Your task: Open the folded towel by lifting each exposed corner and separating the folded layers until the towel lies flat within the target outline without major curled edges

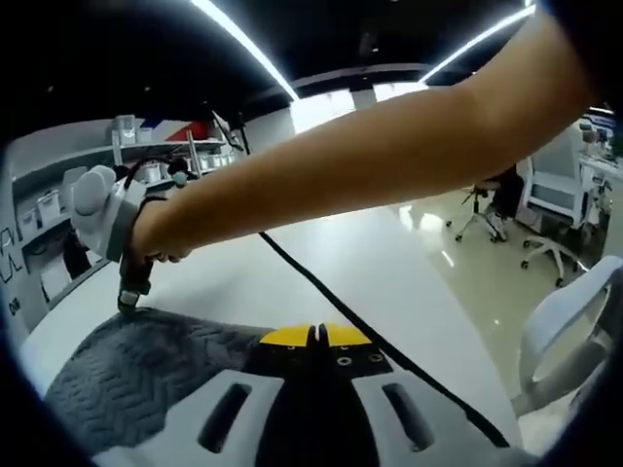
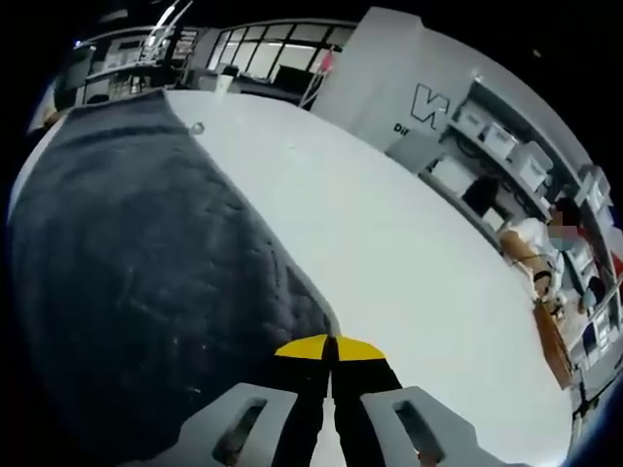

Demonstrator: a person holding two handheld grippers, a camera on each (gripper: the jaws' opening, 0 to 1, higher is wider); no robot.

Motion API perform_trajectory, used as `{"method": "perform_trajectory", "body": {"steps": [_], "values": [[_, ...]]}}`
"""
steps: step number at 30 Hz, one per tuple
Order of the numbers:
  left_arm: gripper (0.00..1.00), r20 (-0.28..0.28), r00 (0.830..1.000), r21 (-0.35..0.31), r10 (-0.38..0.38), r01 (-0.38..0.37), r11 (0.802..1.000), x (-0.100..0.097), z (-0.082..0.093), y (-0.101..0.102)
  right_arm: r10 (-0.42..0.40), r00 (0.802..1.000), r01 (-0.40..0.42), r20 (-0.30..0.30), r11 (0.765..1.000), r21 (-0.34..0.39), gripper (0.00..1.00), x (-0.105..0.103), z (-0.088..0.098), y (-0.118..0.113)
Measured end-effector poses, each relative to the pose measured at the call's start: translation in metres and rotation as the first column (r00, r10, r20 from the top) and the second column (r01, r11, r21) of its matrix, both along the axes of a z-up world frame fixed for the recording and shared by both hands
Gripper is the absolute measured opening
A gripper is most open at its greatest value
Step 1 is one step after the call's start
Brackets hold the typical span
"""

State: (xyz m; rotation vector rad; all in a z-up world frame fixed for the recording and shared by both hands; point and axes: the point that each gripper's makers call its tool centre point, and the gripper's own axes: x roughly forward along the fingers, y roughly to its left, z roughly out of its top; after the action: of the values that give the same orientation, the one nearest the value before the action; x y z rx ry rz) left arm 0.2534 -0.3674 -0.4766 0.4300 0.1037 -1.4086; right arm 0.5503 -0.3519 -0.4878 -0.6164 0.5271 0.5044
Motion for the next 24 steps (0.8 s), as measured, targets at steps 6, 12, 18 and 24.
{"method": "perform_trajectory", "body": {"steps": [6, 12, 18, 24], "values": [[0.05, -0.01, 1.0, -0.042, 0.005, -0.005, 0.999, -0.001, 0.015, 0.006, -0.014, 0.999, 0.012, 0.042, 0.999, 0.04, 0.0, 0.002, 0.017, 0.004], [0.07, -0.03, 1.0, -0.067, 0.004, -0.006, 0.998, -0.009, 0.027, 0.014, -0.002, 0.998, -0.002, 0.064, 0.998, 0.06, 0.0, -0.004, 0.037, 0.012], [0.06, -0.015, 0.999, -0.1, 0.031, -0.032, 0.994, -0.006, 0.041, 0.024, 0.007, 0.997, -0.012, 0.077, 0.998, 0.061, 0.0, -0.01, 0.046, 0.022], [0.04, 0.009, 0.998, -0.099, 0.068, -0.067, 0.993, 0.0, 0.043, 0.038, 0.018, 0.996, -0.023, 0.083, 0.997, 0.067, 0.0, -0.016, 0.052, 0.032]]}}
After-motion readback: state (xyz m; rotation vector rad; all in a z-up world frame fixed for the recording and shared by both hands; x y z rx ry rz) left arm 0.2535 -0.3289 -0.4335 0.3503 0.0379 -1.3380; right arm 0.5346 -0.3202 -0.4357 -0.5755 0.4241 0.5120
